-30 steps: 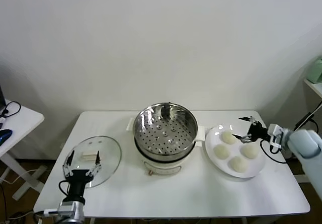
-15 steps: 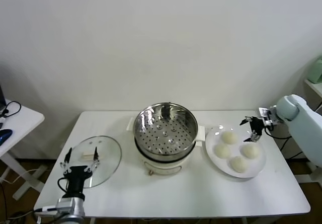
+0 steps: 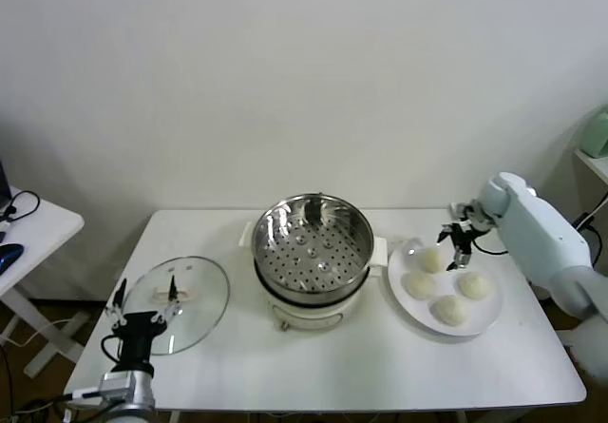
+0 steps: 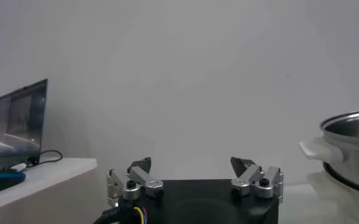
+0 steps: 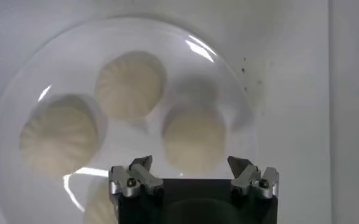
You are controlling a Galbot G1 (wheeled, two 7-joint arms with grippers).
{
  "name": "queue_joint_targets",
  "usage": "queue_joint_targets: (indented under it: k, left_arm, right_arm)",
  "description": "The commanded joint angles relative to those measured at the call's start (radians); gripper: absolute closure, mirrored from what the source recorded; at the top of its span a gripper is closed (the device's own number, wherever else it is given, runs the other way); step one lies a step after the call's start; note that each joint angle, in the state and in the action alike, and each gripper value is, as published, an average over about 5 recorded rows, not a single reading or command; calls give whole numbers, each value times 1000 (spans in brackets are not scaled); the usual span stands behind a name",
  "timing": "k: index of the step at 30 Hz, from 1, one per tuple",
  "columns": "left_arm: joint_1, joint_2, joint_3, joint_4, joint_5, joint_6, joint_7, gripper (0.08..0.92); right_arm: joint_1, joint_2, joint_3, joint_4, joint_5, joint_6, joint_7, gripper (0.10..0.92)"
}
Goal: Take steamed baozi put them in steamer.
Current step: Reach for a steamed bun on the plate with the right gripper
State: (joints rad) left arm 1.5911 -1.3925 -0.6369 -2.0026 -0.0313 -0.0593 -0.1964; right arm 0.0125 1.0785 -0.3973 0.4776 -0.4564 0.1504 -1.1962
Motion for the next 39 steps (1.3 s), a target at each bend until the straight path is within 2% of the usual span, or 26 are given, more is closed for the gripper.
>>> queue_joint_targets:
  k: [1, 23, 34, 39]
  left_arm:
    - [0, 1, 1, -3, -2, 4, -5, 177]
    - [0, 0, -2, -5, 0, 6, -11, 177]
    - [-5, -16, 8, -10, 12, 11, -18, 177]
    - [-5, -21, 14, -10, 19, 12, -19, 177]
  right_arm:
    - [26, 80, 18, -94, -62, 8, 35, 203]
    - [8, 79, 50, -108, -99, -2, 7, 203]
    - [-1, 74, 62, -102, -96, -3, 15, 313]
    - [2, 73, 64, -100, -94, -2, 18, 335]
